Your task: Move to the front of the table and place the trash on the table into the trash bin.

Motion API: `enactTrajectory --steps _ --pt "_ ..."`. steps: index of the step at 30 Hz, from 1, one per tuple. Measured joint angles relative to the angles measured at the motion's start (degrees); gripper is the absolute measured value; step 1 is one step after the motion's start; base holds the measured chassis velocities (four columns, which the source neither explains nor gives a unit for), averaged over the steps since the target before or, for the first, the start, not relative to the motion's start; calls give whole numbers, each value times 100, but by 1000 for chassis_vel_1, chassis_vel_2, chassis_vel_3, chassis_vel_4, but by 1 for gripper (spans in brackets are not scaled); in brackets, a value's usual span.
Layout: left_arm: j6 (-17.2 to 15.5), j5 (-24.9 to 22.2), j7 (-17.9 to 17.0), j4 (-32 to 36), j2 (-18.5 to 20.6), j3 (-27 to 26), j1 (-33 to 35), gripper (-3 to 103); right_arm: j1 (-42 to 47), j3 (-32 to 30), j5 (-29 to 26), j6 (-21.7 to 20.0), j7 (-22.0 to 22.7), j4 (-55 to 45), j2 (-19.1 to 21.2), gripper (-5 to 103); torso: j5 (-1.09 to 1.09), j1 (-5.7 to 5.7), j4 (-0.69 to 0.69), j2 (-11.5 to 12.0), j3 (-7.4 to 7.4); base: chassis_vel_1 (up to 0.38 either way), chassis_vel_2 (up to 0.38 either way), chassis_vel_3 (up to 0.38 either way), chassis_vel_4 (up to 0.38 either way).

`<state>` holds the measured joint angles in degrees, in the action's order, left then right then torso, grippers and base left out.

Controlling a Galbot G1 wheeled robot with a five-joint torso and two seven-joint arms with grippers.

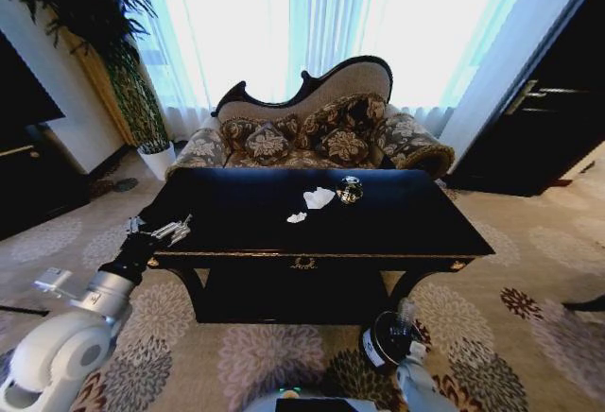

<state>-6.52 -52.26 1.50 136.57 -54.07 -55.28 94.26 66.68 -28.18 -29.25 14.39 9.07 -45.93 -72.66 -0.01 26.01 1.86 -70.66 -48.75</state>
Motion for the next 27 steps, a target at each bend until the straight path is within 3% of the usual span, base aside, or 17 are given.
enactTrajectory --steps 4,7,8,15,23,27 --pt "-25 -63 -13 19 26 -49 40 100 102 -3 -32 0 -8 -71 21 83 0 0 0 0 0 0 0 0 0" --pt "-36 -73 -37 29 17 -62 47 100 218 -8 -41 -2 -9 -234 14 89 0 0 0 0 0 0 0 0 0" --pt "-40 -73 -44 30 10 -66 64 100 348 -13 -39 -2 -28 -405 -3 97 0 0 0 0 0 0 0 0 0" --pt "-72 -66 -60 -7 -14 -86 153 100 1122 -146 -80 121 -193 -1572 -195 100 0 0 1 0 0 0 0 0 0" --pt "-110 52 -108 -55 -68 -85 212 100 1855 -380 270 676 -258 -2426 -282 100 0 0 2 0 0 0 0 0 0" --pt "-134 23 -108 -47 -207 -190 314 100 2572 -569 531 923 -183 -3374 -584 100 -1 0 0 0 1 0 0 0 0"
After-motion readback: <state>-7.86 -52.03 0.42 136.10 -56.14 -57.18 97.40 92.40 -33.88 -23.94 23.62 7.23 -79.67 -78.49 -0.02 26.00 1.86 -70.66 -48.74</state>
